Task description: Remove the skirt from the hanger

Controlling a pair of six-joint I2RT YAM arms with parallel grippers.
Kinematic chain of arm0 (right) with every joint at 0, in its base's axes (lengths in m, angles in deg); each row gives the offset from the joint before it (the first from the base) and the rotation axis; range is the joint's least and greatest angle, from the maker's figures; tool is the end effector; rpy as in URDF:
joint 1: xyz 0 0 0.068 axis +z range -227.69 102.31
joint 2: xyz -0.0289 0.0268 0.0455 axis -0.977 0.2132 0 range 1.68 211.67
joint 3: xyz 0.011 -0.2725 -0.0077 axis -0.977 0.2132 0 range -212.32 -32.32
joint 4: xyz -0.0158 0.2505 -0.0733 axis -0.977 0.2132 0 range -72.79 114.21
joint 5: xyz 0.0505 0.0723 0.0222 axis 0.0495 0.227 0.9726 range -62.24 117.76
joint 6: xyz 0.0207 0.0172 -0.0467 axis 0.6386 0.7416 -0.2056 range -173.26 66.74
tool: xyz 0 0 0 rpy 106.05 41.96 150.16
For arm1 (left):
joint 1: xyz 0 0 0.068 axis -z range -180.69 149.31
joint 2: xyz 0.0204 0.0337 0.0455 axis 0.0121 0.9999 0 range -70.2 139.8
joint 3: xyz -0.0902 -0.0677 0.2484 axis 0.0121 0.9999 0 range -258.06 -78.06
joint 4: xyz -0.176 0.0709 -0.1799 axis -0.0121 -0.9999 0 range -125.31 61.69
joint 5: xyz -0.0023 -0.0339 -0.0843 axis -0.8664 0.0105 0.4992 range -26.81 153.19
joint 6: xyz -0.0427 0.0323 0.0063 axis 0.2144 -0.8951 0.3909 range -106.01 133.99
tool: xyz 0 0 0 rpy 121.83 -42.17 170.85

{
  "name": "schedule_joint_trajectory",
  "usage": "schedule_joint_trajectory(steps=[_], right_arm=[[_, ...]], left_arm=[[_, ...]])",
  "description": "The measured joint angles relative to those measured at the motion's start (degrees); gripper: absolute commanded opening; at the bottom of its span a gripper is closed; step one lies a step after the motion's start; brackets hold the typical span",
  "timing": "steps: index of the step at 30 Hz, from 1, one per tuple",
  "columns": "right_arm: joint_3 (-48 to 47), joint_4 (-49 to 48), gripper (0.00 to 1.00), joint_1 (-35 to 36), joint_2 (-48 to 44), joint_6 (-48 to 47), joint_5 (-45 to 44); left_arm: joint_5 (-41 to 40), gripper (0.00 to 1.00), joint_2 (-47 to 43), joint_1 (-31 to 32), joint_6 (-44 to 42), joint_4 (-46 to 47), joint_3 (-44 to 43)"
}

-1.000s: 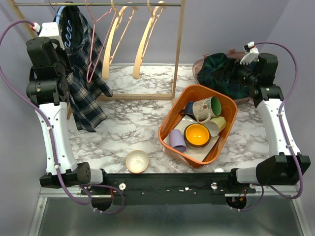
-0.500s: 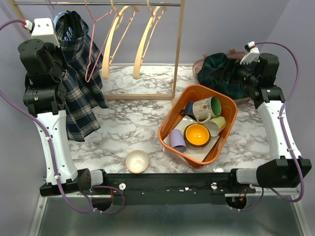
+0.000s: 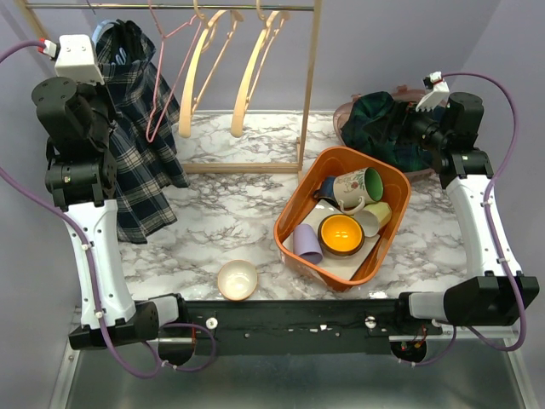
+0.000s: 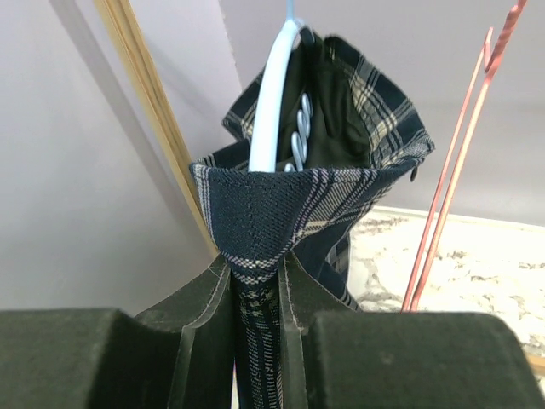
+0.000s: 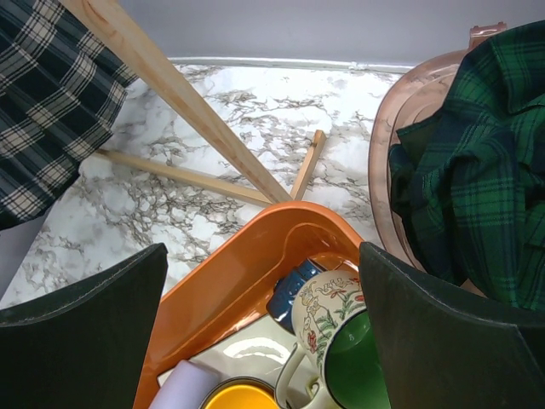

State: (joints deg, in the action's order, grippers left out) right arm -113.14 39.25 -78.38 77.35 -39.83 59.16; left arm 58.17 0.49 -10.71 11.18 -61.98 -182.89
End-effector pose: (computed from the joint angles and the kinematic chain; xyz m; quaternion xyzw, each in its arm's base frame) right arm 0.2935 0.0150 0.4207 -0.0649 0.7873 0.2796 0.5457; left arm 0.2076 0.0398 0.5507 -0.0752 0.7002 0.1098 0.7014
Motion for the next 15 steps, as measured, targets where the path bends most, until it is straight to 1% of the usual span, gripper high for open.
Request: schedule_joint_trajectory(steps=[6,12,15], right_arm=[[0.0,-0.1,1.0,0.0,0.0,0.0,0.0],[0.3,-0.2,1.0,0.0,0.0,0.0,0.0],[0.5,-0.2,1.0,0.0,0.0,0.0,0.0]], left_arm=[[1.1,0.0,-2.7,0.0,-0.2,4.4,3.3],[1.4,0.0,-2.7,0.0,-0.5,6.6,3.4],[1.2,0.0,-2.8,0.0,-0.9,8.9,4.8]])
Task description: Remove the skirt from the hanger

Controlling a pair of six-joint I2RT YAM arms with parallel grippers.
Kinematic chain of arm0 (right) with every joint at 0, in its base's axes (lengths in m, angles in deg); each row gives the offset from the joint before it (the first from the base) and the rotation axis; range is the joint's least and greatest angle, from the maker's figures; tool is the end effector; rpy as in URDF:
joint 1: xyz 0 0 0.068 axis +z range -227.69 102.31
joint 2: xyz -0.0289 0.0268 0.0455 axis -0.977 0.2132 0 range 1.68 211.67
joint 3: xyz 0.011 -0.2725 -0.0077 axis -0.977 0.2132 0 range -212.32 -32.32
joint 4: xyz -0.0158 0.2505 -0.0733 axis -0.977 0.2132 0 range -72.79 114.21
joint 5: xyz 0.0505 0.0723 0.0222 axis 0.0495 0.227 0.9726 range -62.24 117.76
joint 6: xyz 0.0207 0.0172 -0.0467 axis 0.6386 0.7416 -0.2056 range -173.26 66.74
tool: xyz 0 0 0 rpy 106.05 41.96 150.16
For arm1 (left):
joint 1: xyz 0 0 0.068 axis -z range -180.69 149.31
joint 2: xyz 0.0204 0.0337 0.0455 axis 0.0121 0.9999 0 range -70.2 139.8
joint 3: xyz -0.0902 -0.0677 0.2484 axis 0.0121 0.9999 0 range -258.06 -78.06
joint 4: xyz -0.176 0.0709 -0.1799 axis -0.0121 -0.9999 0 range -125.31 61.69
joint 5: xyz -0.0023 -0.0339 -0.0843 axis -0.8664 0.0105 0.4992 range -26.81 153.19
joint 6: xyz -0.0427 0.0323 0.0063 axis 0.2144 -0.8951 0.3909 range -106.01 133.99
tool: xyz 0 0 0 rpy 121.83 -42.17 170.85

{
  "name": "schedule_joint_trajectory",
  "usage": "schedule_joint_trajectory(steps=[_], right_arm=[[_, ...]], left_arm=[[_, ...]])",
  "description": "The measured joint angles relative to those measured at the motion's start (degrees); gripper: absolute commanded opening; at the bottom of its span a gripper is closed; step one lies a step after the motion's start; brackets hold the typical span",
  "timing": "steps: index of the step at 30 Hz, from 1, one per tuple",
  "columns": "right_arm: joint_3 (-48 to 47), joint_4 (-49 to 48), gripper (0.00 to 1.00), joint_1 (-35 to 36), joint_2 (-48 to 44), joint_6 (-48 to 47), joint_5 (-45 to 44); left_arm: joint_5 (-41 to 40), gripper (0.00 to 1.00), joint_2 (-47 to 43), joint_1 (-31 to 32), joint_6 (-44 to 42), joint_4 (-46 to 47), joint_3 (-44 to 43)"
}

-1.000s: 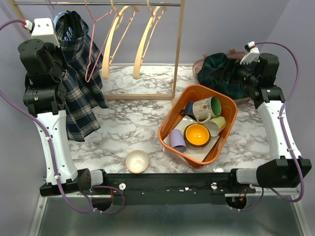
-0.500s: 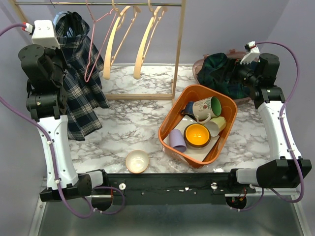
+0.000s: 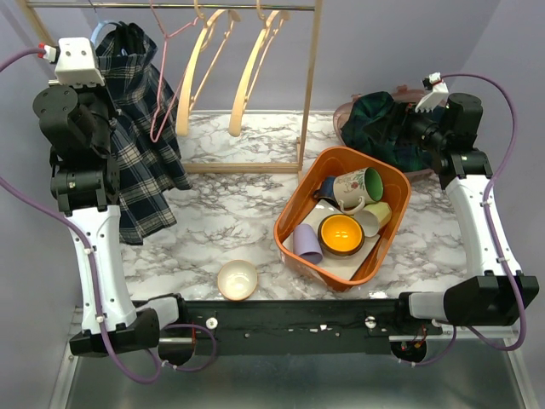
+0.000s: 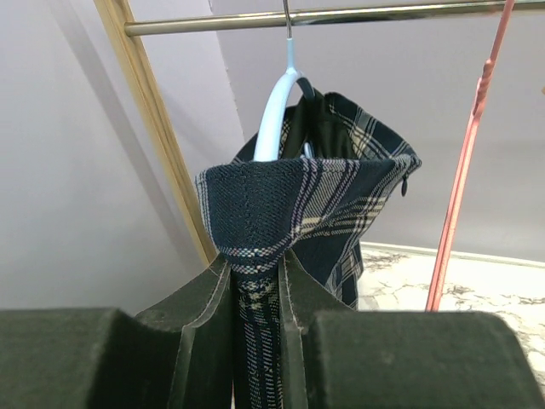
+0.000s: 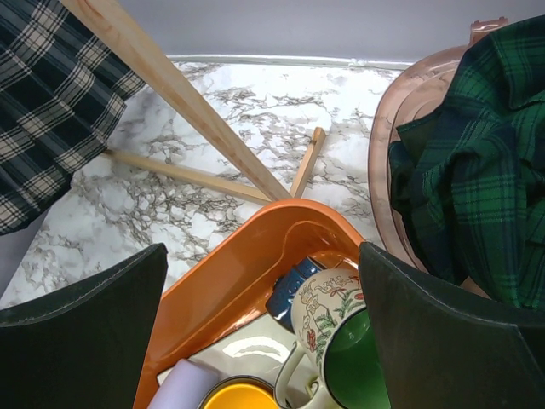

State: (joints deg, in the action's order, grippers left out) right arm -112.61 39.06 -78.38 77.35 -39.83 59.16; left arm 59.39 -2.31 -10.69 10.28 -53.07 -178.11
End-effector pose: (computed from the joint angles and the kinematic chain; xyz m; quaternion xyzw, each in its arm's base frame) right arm 0.2940 0.0150 0.4179 -0.0641 0.7889 0.2798 0.5433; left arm 0.2013 0.0379 0.5534 -0.0610 0.6573 0.1113 0.7429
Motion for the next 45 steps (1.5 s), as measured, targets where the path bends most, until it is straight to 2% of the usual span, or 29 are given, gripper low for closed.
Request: schedule_joint_trajectory(steps=[9,15,37,45], right_arm=[[0.1,0.0,1.0,0.0,0.0,0.0,0.0],[0.3,-0.4,1.0,0.0,0.0,0.0,0.0],[0.6,-0.8,1.0,0.3,0.0,-0.3,0.0],[0.6,-0.8,1.0,0.3,-0.1,-0.4,0.0]], left_arm=[[0.4,0.0,-2.4,0.0,-1.2,10.7,10.2],[0.9,0.0,-4.5,0.0,-1.2,15.3,13.6],[1.0,0.0,-5.6,0.0,-3.4,19.2,14.8],[0.8,0.0,-10.0,0.0,-3.9,17.3,16.3]])
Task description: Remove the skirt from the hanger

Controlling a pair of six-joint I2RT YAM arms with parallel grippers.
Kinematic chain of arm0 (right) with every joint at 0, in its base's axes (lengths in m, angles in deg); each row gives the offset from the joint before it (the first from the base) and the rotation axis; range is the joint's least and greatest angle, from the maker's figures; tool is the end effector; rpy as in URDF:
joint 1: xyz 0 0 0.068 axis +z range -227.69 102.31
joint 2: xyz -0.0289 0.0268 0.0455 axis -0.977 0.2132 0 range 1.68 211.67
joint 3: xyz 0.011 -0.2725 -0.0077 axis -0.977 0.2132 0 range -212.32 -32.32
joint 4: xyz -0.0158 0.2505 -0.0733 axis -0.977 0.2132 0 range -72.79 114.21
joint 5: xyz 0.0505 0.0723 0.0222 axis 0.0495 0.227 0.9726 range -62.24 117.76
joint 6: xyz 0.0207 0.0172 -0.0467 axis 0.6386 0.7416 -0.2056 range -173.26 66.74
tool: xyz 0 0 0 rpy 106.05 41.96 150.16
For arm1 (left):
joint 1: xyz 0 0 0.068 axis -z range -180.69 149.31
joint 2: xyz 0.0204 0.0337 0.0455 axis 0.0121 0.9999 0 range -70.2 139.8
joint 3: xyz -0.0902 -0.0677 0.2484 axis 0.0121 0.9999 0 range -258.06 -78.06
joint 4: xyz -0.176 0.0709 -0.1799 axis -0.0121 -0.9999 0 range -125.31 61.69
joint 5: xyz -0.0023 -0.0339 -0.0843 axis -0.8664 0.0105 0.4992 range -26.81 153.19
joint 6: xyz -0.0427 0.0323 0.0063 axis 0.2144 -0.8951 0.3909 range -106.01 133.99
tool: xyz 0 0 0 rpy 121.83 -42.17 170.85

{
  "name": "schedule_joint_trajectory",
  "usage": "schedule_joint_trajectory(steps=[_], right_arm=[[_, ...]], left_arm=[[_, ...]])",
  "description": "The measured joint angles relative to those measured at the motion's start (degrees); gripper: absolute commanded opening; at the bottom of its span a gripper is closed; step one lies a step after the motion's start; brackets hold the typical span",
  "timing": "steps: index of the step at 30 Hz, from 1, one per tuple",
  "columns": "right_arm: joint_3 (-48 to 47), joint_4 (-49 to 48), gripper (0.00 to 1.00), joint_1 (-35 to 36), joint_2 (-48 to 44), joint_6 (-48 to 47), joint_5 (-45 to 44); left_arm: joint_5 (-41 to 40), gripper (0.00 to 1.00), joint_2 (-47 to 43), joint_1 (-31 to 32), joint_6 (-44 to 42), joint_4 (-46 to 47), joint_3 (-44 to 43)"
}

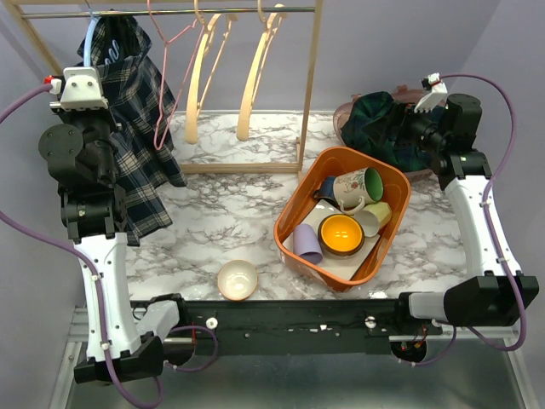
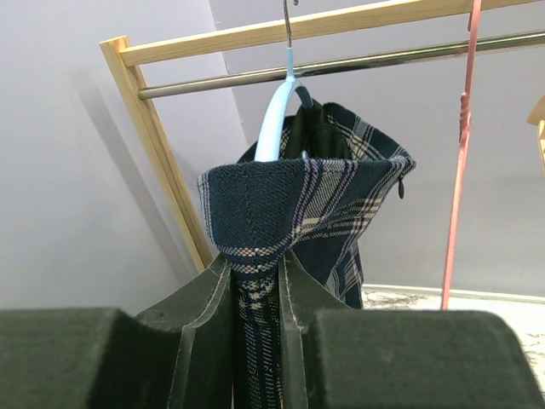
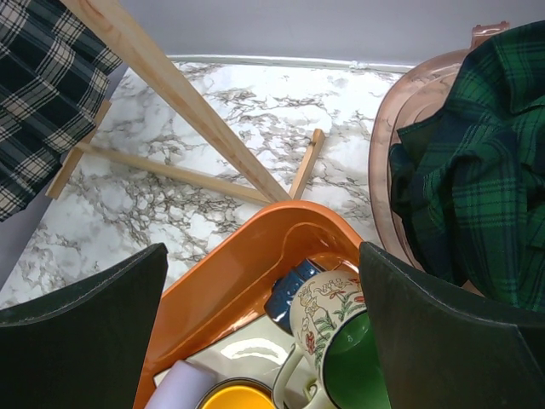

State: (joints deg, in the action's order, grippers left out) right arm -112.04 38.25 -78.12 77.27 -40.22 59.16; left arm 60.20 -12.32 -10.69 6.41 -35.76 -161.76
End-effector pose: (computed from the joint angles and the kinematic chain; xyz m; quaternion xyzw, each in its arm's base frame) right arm 0.2944 0.0164 0.4163 -0.0694 0.7870 0.2790 0.5458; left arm 0.1751 0.0328 0.5323 -0.0334 0.5844 0.1389 0.7988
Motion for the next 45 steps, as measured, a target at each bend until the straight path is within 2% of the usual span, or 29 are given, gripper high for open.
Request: schedule_joint_trajectory(steps=[10,20,26,34,45], right_arm=[[0.0,0.0,1.0,1.2,-0.6,0.0,0.0],[0.0,0.0,1.0,1.6,-0.8,-0.1,0.0],[0.0,0.1,1.0,2.2,-0.8,-0.5,0.0],[0.0,0.1,1.0,3.0,-0.8,-1.1,0.0],[0.0,0.2,1.0,3.5,-0.8,-1.1,0.0]], left_arm=[[-1.0,0.0,-0.7,0.0,-0.5,-2.2,-0.1],[-3.1,0.0,-1.9,0.0,-0.3,-8.7,-3.1],[-2.3,0.0,-4.0,0.0,-0.8,-7.3,-1.3],[0.1,0.0,-0.3,0.0,-1.0,-4.1,-1.8],[0.3,0.0,-3.8,0.0,-0.8,-8.3,-3.9]])
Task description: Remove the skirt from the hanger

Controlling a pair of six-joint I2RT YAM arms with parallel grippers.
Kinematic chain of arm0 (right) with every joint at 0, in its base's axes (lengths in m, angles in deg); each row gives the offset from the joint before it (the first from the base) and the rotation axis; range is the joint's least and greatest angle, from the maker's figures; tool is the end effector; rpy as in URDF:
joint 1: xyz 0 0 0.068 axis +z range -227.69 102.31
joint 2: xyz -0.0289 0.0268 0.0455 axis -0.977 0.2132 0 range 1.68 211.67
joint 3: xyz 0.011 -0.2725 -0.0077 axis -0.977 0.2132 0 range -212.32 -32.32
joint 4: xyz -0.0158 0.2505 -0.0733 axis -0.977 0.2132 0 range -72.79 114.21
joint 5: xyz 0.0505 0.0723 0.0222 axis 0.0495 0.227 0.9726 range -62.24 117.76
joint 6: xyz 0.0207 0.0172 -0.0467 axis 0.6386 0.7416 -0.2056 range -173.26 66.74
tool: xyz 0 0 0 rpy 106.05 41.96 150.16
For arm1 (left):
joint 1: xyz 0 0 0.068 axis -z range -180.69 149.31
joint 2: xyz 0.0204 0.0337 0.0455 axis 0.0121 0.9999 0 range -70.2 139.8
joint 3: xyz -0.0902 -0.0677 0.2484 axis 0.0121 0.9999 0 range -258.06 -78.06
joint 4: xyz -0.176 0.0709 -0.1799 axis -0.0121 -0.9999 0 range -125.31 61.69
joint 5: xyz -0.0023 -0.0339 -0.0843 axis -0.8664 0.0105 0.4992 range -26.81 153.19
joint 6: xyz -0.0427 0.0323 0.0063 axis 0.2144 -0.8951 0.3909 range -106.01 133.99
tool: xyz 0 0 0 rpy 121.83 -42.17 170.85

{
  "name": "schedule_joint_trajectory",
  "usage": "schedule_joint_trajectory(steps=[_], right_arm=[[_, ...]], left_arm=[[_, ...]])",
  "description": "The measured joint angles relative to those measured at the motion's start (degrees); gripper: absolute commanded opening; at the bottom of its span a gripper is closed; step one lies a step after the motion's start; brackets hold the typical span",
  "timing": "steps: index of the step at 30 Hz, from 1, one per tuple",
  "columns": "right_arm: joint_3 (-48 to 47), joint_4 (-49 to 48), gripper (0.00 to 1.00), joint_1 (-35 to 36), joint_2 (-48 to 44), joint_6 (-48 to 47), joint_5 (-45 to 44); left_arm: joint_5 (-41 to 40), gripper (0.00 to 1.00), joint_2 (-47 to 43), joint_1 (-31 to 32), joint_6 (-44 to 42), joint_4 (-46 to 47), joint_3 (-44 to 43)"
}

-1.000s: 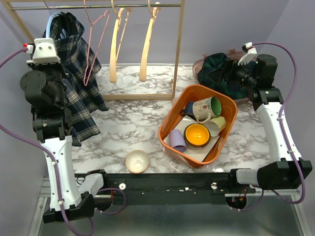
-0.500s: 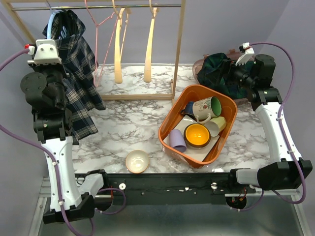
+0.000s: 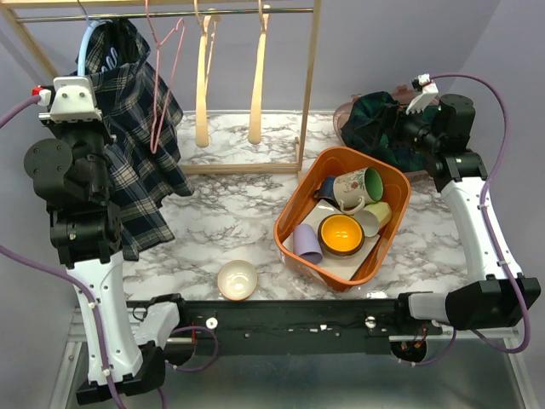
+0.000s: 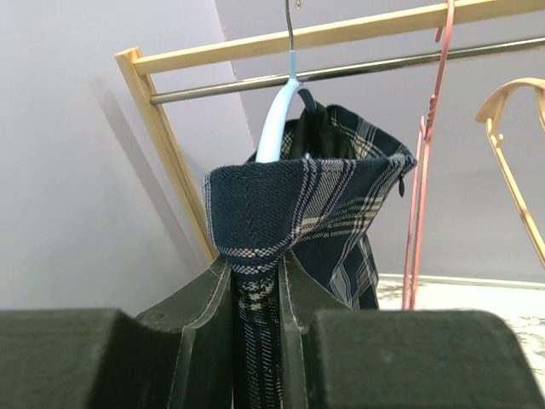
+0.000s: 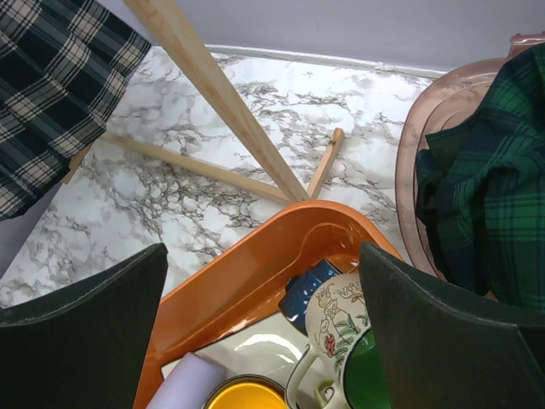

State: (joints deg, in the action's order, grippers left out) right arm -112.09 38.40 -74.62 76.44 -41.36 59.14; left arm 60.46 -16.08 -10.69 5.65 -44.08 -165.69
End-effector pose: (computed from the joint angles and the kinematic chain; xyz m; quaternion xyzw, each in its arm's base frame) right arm 0.2884 0.0341 0.4203 -0.1027 0.7800 0.2897 0.5450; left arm 0.1384 0.0261 0.5461 -0.0277 0.5891 0.1425 0.7949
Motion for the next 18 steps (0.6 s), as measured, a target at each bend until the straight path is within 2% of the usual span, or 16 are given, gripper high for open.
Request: schedule_joint_trajectory(steps=[18], right_arm=[[-2.7,3.0,1.0,2.4,-0.3,0.1,-0.4]], left_arm=[[-4.4,0.0,-6.7,0.0,0.9,-9.0,-1.0]])
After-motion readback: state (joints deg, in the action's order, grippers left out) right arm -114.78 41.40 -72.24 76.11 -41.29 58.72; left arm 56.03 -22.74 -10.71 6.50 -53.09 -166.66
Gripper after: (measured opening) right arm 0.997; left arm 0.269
